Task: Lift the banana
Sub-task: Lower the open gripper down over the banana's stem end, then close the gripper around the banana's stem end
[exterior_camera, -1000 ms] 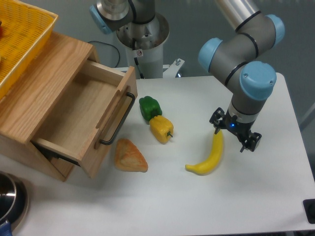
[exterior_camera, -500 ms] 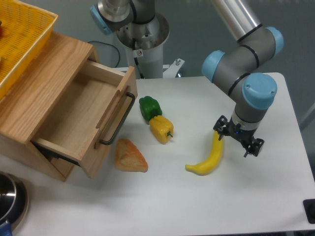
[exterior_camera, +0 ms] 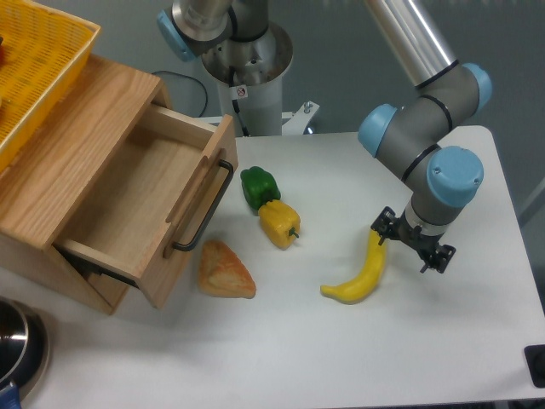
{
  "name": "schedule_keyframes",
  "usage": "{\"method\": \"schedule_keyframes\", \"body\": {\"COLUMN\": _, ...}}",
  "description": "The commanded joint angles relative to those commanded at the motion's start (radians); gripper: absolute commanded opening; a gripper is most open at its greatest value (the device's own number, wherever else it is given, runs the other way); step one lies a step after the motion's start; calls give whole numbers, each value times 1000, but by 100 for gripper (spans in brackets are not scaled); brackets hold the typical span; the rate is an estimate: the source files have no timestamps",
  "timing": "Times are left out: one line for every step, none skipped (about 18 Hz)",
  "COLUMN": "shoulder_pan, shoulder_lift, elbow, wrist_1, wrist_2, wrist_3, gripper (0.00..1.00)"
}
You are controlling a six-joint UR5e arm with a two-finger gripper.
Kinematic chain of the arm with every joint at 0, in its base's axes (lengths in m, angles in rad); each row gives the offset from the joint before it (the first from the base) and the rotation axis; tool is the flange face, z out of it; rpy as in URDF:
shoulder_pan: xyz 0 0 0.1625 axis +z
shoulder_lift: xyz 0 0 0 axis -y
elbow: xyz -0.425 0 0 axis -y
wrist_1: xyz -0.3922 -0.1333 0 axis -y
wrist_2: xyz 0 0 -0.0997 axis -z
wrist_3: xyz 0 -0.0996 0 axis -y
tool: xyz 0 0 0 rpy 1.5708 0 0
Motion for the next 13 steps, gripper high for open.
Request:
{"method": "schedule_keyframes", "body": {"shoulder_pan": -5, "shoulder_lift": 0, "elbow": -2, "wrist_1": -2, "wrist_2": 0, "wrist_3": -8, "gripper": 100}}
{"method": "schedule_keyframes", "body": {"shoulder_pan": -6, "shoulder_lift": 0, "elbow": -3, "wrist_1": 0, "wrist_2": 0, "wrist_3": -14, "gripper": 100}}
{"method": "schedule_keyframes", "body": {"shoulder_pan": -8, "shoulder_lift": 0, "elbow": -6, "wrist_1": 0, "wrist_2": 0, "wrist_3": -17, "gripper": 100}}
{"method": "schedule_keyframes", "body": {"shoulder_pan": -11, "shoulder_lift": 0, "elbow": -9, "wrist_1": -2, "wrist_2": 0, "wrist_3": -18, "gripper": 100}}
{"method": "schedule_keyframes", "body": {"shoulder_pan": -15, "shoulder_lift": 0, "elbow": -11, "wrist_1": -2, "wrist_2": 0, "wrist_3": -26, "gripper": 100}}
{"method": "schedule_keyframes", "body": {"shoulder_pan": -18, "shoulder_lift": 0, "elbow": -11, "wrist_1": -2, "wrist_2": 0, "wrist_3": -41, "gripper": 100}}
{"method": "schedule_keyframes", "body": {"shoulder_pan": -20, "shoulder_lift": 0, "elbow": -11, "wrist_1": -2, "wrist_2": 0, "wrist_3": -52, "gripper": 100}}
{"method": "schedule_keyframes", "body": {"shoulder_pan": -23, "shoulder_lift": -2, "elbow": -14, "wrist_1": -2, "wrist_2": 0, "wrist_3": -58, "gripper": 100}}
{"method": "schedule_keyframes", "body": {"shoulder_pan": -28, "shoulder_lift": -3, "elbow": -20, "wrist_1": 0, "wrist_2": 0, "wrist_3": -60, "gripper": 100}}
{"method": "schedule_keyframes", "body": {"shoulder_pan": -29, "shoulder_lift": -3, "elbow": -21, "wrist_1": 0, "wrist_2": 0, "wrist_3": -60, "gripper": 100}}
{"method": "schedule_keyframes", "body": {"shoulder_pan": -29, "shoulder_lift": -5, "elbow": -22, "wrist_1": 0, "wrist_2": 2, "wrist_3": -60, "gripper": 98}}
{"method": "schedule_keyframes", "body": {"shoulder_pan": -29, "shoulder_lift": -5, "elbow": -22, "wrist_1": 0, "wrist_2": 0, "wrist_3": -60, "gripper": 93}}
{"method": "schedule_keyframes", "body": {"shoulder_pan": -29, "shoulder_lift": -5, "elbow": -22, "wrist_1": 0, "wrist_2": 0, "wrist_3": -60, "gripper": 86}}
